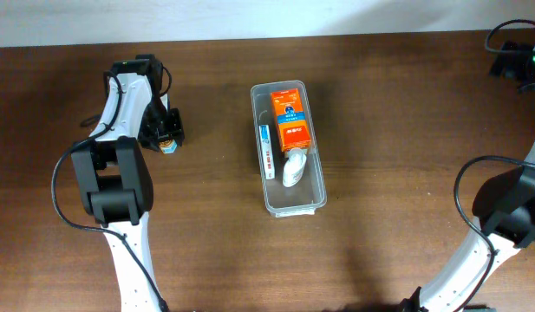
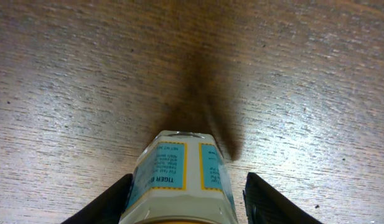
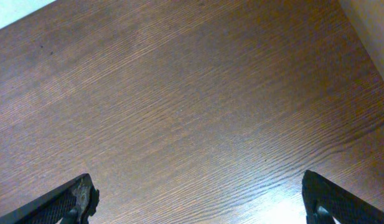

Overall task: Pack container
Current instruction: 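Lower the left gripper onto the jar and grasp it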

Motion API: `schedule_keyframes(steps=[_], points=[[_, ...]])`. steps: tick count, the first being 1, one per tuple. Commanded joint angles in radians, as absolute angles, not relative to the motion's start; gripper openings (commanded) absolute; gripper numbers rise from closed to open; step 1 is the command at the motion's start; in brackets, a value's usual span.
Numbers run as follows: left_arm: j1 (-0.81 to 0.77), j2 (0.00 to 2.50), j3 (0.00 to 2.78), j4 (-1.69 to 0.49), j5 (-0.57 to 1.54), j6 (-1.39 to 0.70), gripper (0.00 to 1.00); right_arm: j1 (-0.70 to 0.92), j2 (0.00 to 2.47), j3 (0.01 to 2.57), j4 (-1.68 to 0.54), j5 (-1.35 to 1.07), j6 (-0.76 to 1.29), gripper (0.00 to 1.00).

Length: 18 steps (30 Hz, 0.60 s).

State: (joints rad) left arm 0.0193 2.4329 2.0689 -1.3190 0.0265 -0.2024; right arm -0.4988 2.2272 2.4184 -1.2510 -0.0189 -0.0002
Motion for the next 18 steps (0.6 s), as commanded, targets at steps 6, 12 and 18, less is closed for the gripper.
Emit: schedule_keyframes(steps=[6, 12, 18], points=[[0.023, 2.439, 2.067, -1.308, 0.022, -0.196, 0.55, -0.498, 2.230, 2.438, -1.248, -0.014, 0.006, 0.98], [0.023, 2.439, 2.067, -1.308, 0.011, -0.196, 0.54, -0.498, 2.230, 2.438, -1.248, -0.014, 0.006, 0.98], [0.023, 2.439, 2.067, -1.308, 0.011, -0.196, 0.50, -0.498, 2.230, 2.438, -1.248, -0.014, 0.006, 0.98]])
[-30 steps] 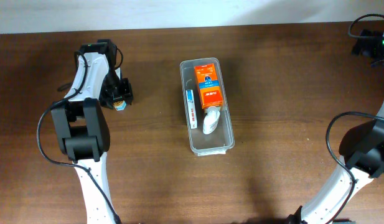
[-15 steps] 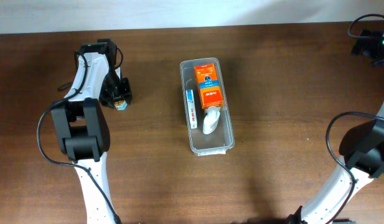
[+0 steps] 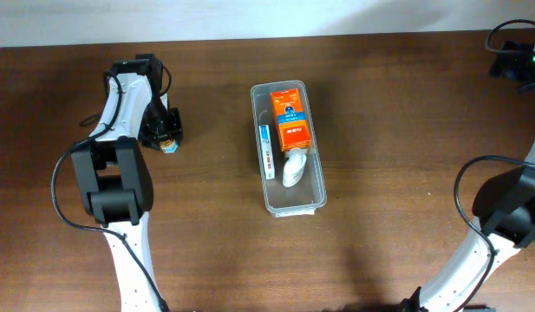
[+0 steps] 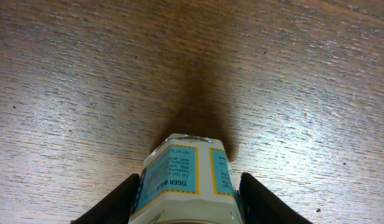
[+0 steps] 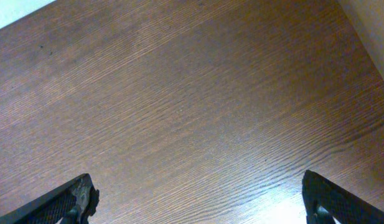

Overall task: Pack container
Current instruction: 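Lower the left gripper onto the jar and grasp it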

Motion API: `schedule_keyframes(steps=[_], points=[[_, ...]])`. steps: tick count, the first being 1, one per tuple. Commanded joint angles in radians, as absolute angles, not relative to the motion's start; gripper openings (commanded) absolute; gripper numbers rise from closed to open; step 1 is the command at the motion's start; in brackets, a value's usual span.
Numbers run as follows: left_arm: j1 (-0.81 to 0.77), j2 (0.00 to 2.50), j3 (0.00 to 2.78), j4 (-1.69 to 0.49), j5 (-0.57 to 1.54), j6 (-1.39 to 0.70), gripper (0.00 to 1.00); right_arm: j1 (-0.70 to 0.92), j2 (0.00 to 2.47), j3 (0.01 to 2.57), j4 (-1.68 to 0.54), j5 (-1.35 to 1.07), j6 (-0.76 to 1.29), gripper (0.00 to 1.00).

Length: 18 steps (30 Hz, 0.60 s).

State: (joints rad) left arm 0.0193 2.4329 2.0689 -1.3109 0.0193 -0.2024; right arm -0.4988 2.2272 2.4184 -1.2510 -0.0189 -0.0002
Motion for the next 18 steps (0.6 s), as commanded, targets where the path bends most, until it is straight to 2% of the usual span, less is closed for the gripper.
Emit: schedule_keyframes(steps=[1, 18], points=[[0.023, 2.439, 2.067, -1.308, 0.011, -0.196, 0.50, -0.498, 2.230, 2.438, -1.248, -0.014, 0.006, 0.98], [0.023, 2.439, 2.067, -1.287, 0.012, -0.197, 0.50, -0.498, 2.230, 2.438, -1.248, -0.014, 0.006, 0.98]])
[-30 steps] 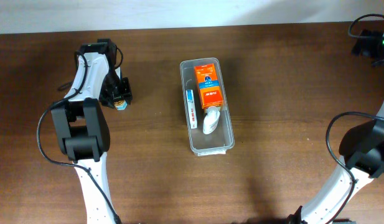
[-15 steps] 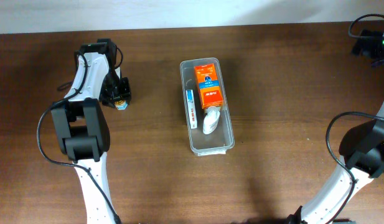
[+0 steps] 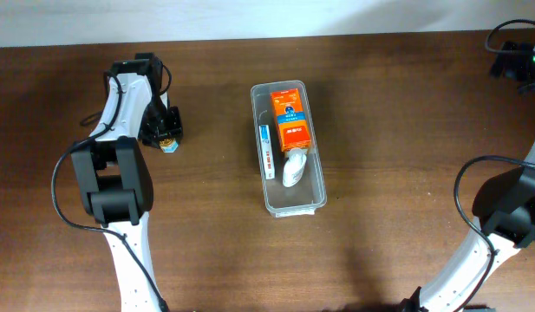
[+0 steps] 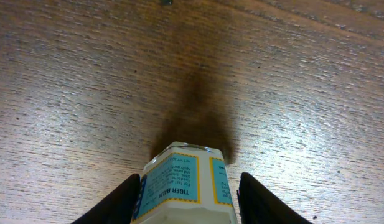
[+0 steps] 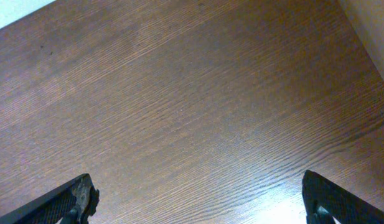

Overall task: Pack container
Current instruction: 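Lower the left gripper onto the jar and grasp it, then lift the jar and carry it right over the container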

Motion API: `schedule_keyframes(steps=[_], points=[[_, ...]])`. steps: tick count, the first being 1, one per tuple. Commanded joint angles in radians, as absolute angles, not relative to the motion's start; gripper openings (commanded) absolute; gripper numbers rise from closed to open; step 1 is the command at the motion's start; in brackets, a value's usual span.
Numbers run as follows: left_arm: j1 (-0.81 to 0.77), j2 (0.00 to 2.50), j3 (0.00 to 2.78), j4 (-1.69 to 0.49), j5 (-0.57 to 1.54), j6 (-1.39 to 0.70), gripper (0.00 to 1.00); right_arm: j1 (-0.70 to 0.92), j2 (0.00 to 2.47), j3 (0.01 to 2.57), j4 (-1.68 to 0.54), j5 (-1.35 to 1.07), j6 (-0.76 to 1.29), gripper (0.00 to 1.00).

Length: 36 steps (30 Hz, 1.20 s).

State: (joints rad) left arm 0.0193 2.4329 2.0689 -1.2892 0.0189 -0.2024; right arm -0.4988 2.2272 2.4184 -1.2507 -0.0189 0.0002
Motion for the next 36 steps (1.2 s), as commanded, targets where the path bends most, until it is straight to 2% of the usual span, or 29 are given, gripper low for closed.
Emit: schedule_keyframes(steps=[1, 10, 14, 28, 36], points=[[0.023, 2.439, 2.067, -1.287, 0.012, -0.197, 0.50, -0.498, 2.230, 2.438, -1.248, -0.014, 0.006, 0.98], [0.022, 2.439, 2.067, -1.298, 0.012, -0.196, 0.49, -0.498, 2.230, 2.438, -1.248, -0.014, 0.006, 0.98], [0.023, 2.439, 2.067, -1.298, 0.012, -0.196, 0.42, -0.498, 2.230, 2.438, -1.248, -0.014, 0.006, 0.98], [0.022, 2.438, 2.074, -1.311, 0.036, -0.196, 0.42, -0.498, 2.230, 2.438, -1.248, -0.014, 0.006, 0.98], [0.021, 2.438, 2.195, -1.404, 0.046, -0.196, 0.43, -0.498, 2.230, 2.438, -1.248, -0.014, 0.006, 0.98]])
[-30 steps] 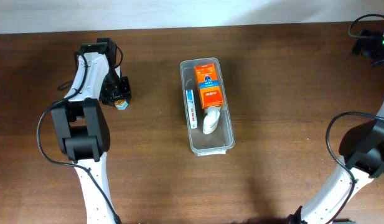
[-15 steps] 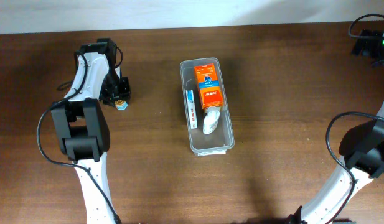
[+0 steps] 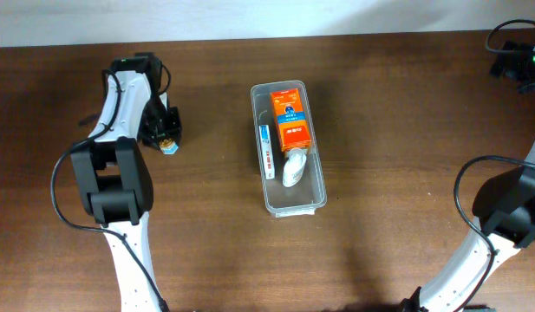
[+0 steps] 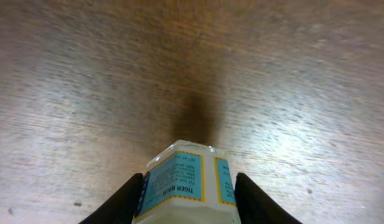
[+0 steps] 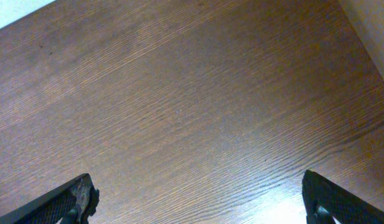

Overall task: Pack container
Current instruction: 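Lift the jar and carry it right over the container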

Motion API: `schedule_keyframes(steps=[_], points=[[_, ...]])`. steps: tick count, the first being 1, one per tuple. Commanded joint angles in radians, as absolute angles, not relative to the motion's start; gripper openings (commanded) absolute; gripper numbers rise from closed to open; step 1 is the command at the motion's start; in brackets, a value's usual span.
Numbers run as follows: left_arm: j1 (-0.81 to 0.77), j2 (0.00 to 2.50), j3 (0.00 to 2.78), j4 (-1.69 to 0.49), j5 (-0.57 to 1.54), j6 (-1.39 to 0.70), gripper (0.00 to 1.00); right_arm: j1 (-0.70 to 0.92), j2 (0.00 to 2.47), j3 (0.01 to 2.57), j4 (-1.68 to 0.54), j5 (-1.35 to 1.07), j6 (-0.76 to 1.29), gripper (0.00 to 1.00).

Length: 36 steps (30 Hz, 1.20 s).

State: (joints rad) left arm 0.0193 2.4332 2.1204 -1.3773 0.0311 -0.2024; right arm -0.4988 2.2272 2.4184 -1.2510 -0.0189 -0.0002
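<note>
A small white jar with a blue and yellow label (image 4: pixel 187 177) sits between the black fingers of my left gripper (image 4: pixel 188 193), which is shut on it, a little above the wood with its shadow beyond. In the overhead view the jar (image 3: pixel 170 148) shows under the left gripper (image 3: pixel 164 132) at the table's far left. The clear container (image 3: pixel 317 186) lies in the middle, holding an orange box (image 3: pixel 291 124), a flat blue and white pack (image 3: pixel 265 149) and a white tube (image 3: pixel 293 168). My right gripper (image 5: pixel 198 202) is open over bare wood at the far right.
The near end of the container holds nothing. The brown table (image 3: pixel 397 130) runs between the container and the right arm (image 3: pixel 510 212). A pale wall edge (image 5: pixel 372 25) shows at the table's far right corner.
My left gripper has moved slightly with the jar in it, and the wood under it now looks blurred and farther off. The right arm and the container's contents are unchanged.
My left gripper's fingers stood a little apart on either side of the jar on the table. Then they were pressed against its sides. After that the jar sat higher over the wood, and now it is held slightly above the table.
</note>
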Motion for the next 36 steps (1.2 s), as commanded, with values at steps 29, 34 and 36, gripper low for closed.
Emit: schedule_keyframes(steps=[29, 34, 36], points=[[-0.369, 2.352, 2.640, -1.688, 0.243, -0.179, 0.43, -0.498, 2.230, 2.438, -1.248, -0.014, 0.006, 0.98], [-0.433, 2.280, 2.640, -1.688, 0.239, -0.140, 0.43, -0.498, 2.230, 2.438, -1.248, -0.014, 0.006, 0.98], [-0.456, 2.245, 2.640, -1.688, 0.239, -0.140, 0.43, -0.498, 2.230, 2.438, -1.248, -0.014, 0.006, 0.99]])
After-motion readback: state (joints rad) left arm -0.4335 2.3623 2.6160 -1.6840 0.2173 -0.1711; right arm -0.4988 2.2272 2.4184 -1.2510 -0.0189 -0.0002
